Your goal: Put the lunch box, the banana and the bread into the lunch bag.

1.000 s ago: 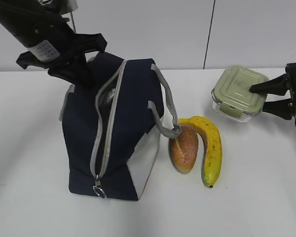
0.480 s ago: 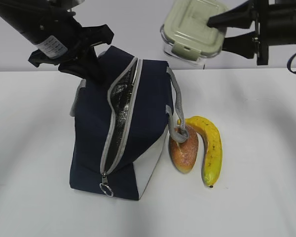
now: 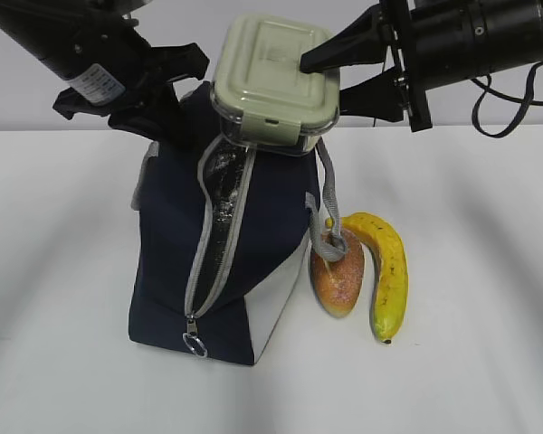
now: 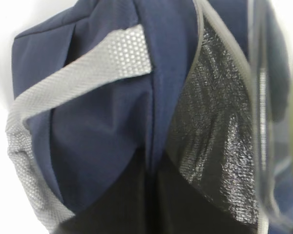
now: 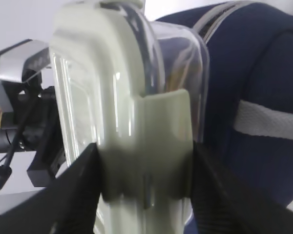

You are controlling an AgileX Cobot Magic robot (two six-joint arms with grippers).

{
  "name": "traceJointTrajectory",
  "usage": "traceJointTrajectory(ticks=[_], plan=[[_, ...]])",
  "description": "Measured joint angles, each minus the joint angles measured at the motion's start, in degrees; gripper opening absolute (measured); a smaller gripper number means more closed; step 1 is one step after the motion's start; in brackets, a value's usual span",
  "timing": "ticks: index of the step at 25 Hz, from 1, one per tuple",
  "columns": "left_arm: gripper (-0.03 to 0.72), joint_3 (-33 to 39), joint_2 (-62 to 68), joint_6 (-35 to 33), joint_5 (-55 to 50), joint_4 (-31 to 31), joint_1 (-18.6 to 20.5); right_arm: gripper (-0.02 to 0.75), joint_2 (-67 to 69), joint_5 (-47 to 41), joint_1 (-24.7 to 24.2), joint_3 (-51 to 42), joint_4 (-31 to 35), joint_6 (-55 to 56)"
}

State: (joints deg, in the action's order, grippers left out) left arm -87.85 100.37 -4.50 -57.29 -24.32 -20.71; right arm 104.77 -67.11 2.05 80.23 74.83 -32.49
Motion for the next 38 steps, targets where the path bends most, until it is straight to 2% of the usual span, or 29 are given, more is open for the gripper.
traceJointTrajectory(ticks=[5,11,14,18,23,38], plan=[[-0.003,0.0,0.0,-0.2,0.6,0.0,0.0,0.375,0.0,0.0,2.7,0.0,-3.7,2.7],[-0.003,0.0,0.0,-0.4,0.9,-0.1,0.0,0.375,0.0,2.2,3.1,0.0,-15.8,9.0],[-0.003,0.0,0.0,-0.4,1.0,-0.1,0.0,0.375,0.0,3.9,3.1,0.0,-18.8,11.3],[-0.003,0.0,0.0,-0.4,1.3,-0.1,0.0,0.375,0.5,4.6,3.6,0.1,-19.2,13.1],[-0.003,0.0,0.0,-0.4,1.3,-0.1,0.0,0.375,3.4,6.1,6.5,0.1,-19.2,14.2],[-0.003,0.0,0.0,-0.4,1.4,0.1,0.0,0.375,12.8,12.9,12.8,5.3,-14.7,15.5]])
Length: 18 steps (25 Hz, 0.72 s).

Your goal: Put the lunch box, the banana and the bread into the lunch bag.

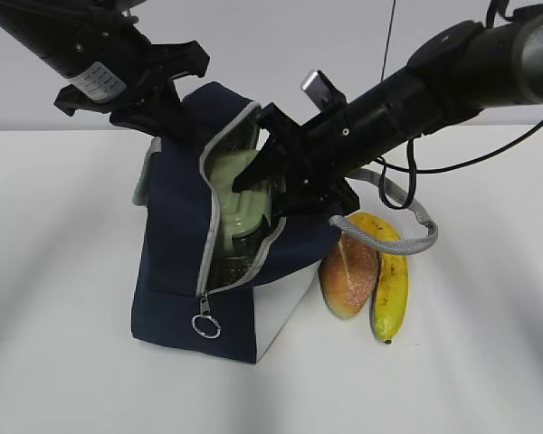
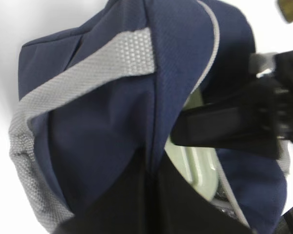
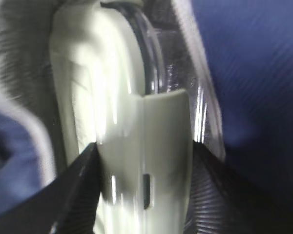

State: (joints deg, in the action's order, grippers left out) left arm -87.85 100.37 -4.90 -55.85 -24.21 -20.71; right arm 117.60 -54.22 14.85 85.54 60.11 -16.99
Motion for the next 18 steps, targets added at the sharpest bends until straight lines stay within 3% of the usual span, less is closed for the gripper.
traceJointTrajectory(ticks=[18], plan=[[-0.003,0.0,0.0,0.0,0.0,-0.2,0.0,0.377,7.8,4.1,1.0,1.0,1.2,0.0]])
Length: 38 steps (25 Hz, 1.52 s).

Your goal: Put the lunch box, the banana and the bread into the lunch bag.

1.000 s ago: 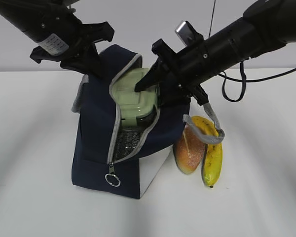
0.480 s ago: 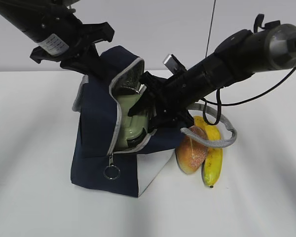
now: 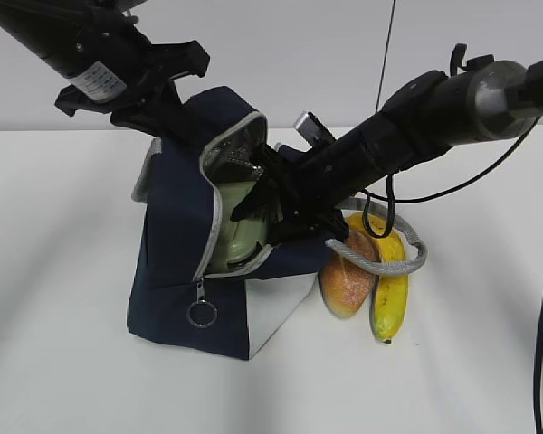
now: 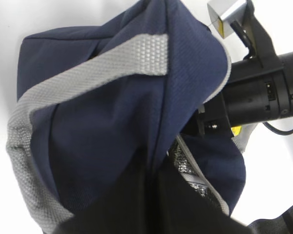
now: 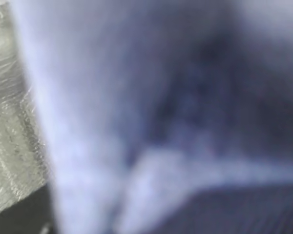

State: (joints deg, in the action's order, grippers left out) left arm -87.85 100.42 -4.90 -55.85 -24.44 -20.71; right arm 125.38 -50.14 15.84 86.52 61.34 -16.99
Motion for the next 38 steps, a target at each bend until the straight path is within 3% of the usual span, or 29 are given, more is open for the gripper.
traceJointTrajectory(ticks=[7,16,25,33,38], plan=[[-0.003,0.0,0.0,0.0,-0.1,0.1,0.0,0.441,0.1,-0.6,0.1,0.0,0.2,-0.2],[-0.003,0.0,0.0,0.0,-0.3,0.1,0.0,0.393,-4.6,-5.7,0.1,0.0,-3.2,-4.4],[-0.003,0.0,0.0,0.0,-1.1,0.5,0.0,0.390,-22.4,-6.4,0.1,-2.1,-20.4,-1.4],[-0.003,0.0,0.0,0.0,-1.7,6.4,0.0,0.390,-33.5,-6.3,0.1,-11.0,-44.3,13.1],[-0.003,0.0,0.0,-0.1,-1.7,8.9,0.0,0.390,-34.1,-5.2,0.1,-16.6,-51.2,19.1]])
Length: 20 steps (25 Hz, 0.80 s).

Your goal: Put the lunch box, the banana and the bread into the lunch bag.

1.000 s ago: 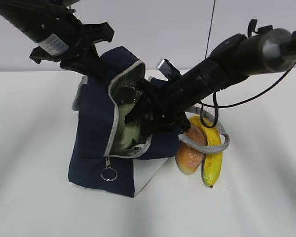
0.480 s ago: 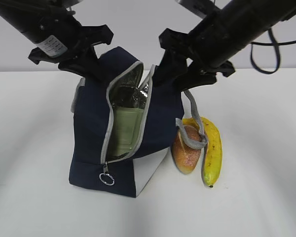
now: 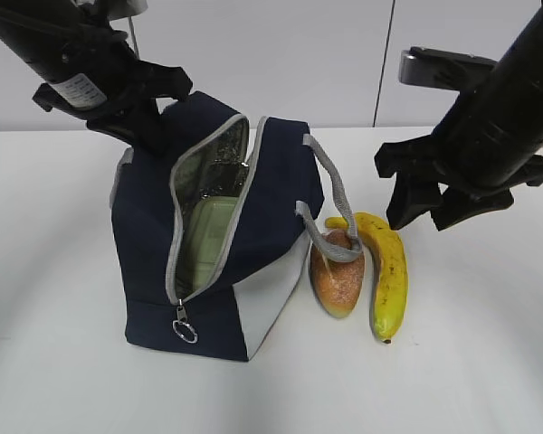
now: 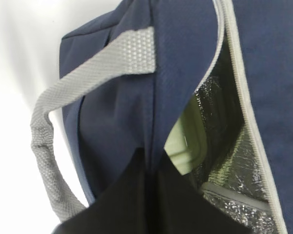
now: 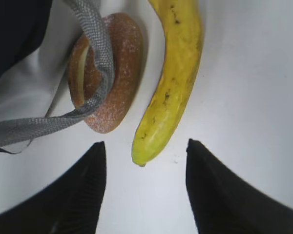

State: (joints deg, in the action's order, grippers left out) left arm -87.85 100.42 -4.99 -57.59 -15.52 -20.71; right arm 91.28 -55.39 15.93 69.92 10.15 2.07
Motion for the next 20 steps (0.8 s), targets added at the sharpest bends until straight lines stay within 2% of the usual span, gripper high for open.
traceJointTrajectory(ticks=[5,10,20], plan=[[-0.003,0.0,0.0,1.3,-0.1,1.5,0.3,0.390,0.0,4.4,0.0,-2.7,-3.7,3.1],[-0.003,0.0,0.0,3.9,-0.4,6.0,0.6,0.390,2.2,6.4,0.0,-2.7,-5.8,3.3],[-0.003,-0.1,-0.1,6.3,-1.0,9.9,0.6,0.390,9.6,12.6,0.0,-2.7,-7.0,3.4]])
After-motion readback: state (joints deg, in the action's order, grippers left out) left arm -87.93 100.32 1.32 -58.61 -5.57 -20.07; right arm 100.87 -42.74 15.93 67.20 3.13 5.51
